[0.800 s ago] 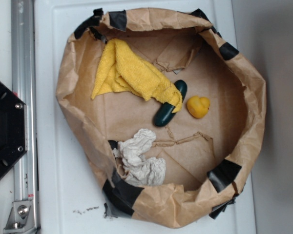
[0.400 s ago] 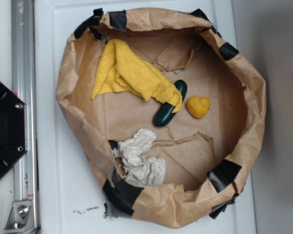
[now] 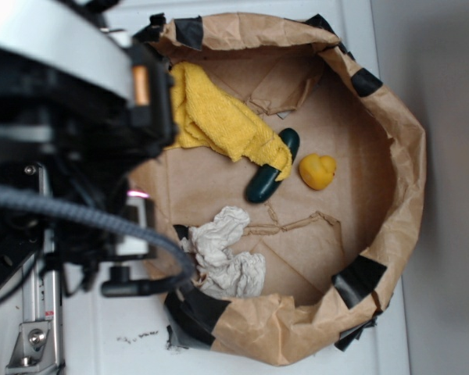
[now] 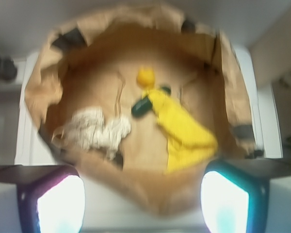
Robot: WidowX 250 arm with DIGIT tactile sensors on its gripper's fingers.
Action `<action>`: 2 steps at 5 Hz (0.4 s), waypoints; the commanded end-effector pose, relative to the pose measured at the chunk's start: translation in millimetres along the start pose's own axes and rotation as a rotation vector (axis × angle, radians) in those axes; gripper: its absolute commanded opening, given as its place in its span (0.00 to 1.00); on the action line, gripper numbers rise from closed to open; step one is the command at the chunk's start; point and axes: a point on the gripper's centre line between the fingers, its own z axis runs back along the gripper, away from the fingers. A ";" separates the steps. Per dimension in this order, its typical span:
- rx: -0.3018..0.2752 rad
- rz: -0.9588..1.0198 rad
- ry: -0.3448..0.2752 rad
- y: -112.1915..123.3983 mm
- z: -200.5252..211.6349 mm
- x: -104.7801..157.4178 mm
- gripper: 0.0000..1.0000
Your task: Grab the yellow duck.
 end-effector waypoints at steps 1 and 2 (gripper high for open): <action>0.088 0.080 -0.158 10.0 -56.6 41.1 1.00; 0.097 0.063 -0.109 12.0 -75.6 58.0 1.00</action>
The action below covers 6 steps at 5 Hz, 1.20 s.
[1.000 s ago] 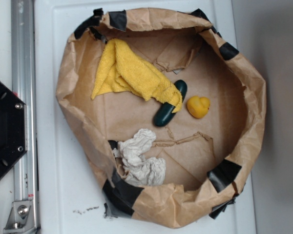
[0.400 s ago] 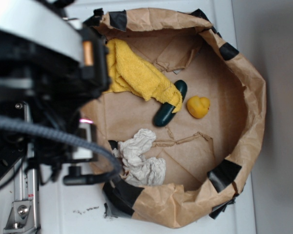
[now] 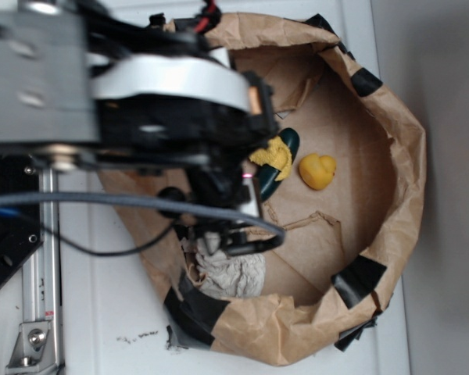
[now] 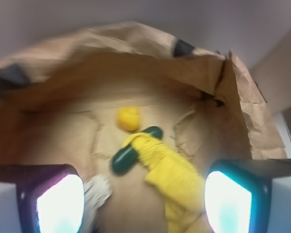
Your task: Grab the yellow duck.
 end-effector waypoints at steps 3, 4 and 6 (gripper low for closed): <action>0.006 -0.009 -0.003 -0.7 -6.2 25.3 1.00; 0.006 -0.009 -0.003 -0.7 -6.2 25.3 1.00; -0.156 -0.207 -0.081 -11.3 -46.5 5.2 1.00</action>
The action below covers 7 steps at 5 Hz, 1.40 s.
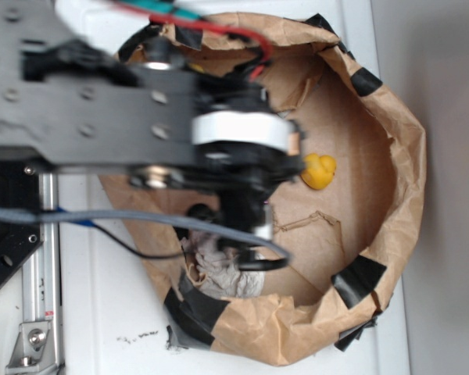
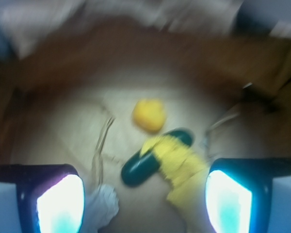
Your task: Grab the yellow duck.
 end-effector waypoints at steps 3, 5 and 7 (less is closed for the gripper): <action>-0.029 -0.109 -0.007 -2.1 -36.6 49.3 1.00; -0.036 -0.116 0.013 -9.2 -45.9 55.6 1.00; -0.047 -0.127 0.017 -14.2 -47.3 51.4 1.00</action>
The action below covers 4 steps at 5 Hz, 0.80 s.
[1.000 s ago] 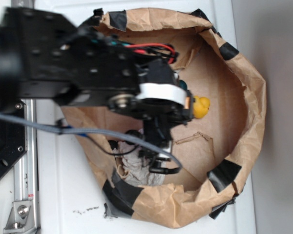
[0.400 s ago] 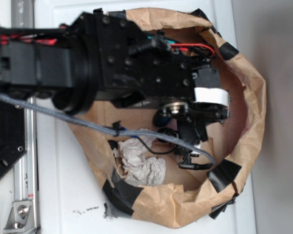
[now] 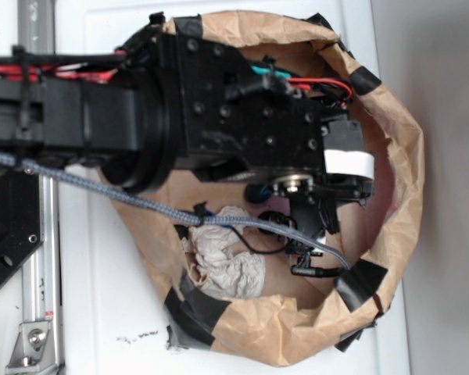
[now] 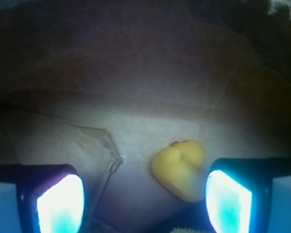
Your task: Grab the yellow duck.
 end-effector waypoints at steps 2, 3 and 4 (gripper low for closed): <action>-0.016 -0.037 -0.021 -8.4 5.6 13.5 1.00; -0.016 -0.040 -0.019 -12.1 2.3 11.6 1.00; -0.028 -0.054 -0.010 -16.3 -7.5 13.3 1.00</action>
